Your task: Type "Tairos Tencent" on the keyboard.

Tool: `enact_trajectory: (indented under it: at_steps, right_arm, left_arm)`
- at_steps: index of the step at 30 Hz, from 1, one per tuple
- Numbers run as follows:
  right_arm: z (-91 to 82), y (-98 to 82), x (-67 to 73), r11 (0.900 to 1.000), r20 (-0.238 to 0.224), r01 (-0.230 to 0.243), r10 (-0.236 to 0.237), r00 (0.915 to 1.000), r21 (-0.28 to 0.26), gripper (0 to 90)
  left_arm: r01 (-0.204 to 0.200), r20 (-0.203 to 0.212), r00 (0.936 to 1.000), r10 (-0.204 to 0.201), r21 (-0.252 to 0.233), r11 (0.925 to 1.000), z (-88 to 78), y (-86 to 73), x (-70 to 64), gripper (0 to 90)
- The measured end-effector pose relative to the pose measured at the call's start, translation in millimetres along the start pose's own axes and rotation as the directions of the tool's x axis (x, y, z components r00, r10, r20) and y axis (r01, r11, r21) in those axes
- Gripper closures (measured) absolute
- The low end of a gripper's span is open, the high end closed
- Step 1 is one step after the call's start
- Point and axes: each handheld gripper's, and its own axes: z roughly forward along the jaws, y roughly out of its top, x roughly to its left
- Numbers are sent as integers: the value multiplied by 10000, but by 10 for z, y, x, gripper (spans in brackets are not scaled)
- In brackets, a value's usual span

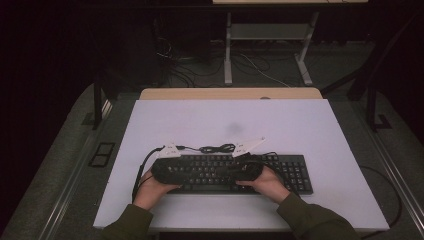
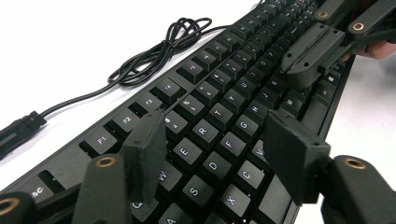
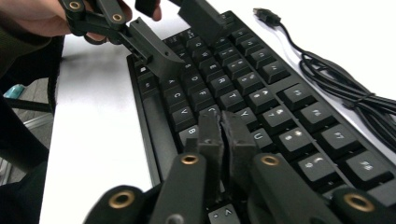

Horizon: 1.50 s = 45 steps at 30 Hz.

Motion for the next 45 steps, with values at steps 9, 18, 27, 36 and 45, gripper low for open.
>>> enact_trajectory:
  at_steps: [9, 18, 27, 36, 45]
  right_arm:
    - [67, -13, 42, 9993, 14, 187, -187, 9998, 318, 894]
    - [116, -22, 67, 9981, 65, 236, -240, 9997, 565, 894]
    - [160, -26, 90, 9961, 88, 335, -343, 9994, 815, 894]
    - [184, -27, 108, 9939, 180, 420, -441, 9989, 1024, 894]
    - [151, -18, 94, 9958, 149, 418, -431, 9990, 813, 893]
  left_arm:
    - [3, -103, 9999, -3, -29, 10000, -2, 0, 1, 327]
    - [3, -134, 9999, -4, -30, 10000, 2, -2, 3, 322]
    - [-6, -151, 9999, 6, -39, 10000, 0, -2, 5, 320]
    - [3, -164, 9999, -4, -44, 10000, 1, -3, 3, 320]
    - [19, -158, 9999, -20, -88, 10000, -7, -1, 0, 320]
